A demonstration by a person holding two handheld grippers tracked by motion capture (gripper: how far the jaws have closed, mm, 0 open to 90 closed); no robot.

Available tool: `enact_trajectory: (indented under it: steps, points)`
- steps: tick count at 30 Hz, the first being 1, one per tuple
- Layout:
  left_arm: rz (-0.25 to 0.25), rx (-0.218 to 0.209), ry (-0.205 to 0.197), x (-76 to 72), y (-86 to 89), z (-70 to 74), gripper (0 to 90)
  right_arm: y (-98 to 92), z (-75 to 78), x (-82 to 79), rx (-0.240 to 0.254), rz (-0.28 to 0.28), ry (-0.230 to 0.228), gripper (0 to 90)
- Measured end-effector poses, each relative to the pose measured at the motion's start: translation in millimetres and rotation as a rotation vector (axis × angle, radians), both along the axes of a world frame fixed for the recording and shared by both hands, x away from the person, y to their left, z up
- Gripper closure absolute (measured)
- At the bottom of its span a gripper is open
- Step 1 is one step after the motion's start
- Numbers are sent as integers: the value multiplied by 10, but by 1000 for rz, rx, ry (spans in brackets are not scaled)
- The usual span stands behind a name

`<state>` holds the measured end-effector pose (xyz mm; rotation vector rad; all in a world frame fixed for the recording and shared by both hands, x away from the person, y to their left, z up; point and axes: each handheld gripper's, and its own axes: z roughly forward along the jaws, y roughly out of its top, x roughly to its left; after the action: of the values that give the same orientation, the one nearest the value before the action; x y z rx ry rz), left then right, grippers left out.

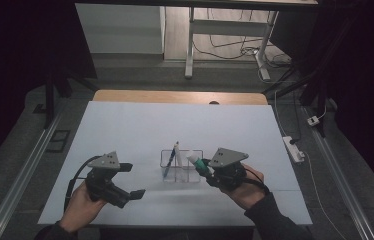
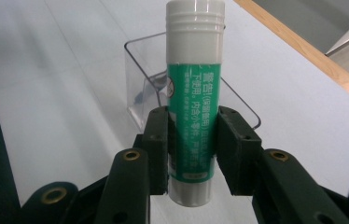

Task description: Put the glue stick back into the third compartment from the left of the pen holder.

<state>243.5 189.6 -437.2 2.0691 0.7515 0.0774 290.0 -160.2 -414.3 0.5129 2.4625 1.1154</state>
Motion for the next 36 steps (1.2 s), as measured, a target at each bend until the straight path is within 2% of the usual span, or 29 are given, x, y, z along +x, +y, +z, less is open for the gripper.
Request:
enact_trajectory:
  steps: [4, 7, 13, 22, 31, 36]
  points:
    - [46, -2, -25, -80, 72, -11, 0, -11, 8, 45, 45, -7, 29, 661]
    - [67, -13, -20, -135, 119, -41, 0, -15, 14, 79, 71, -12, 39, 660]
    - [110, 6, -33, -250, 205, -126, 0, -17, 12, 158, 119, -21, 57, 660]
    - [179, -36, 8, -430, 424, -258, 0, -7, 15, 274, 195, -52, 76, 660]
    - [242, -45, 16, -560, 594, -313, 0, 45, -30, 392, 235, -80, 90, 660]
    - [274, -30, -6, -604, 648, -311, 0, 102, -84, 444, 248, -90, 99, 660]
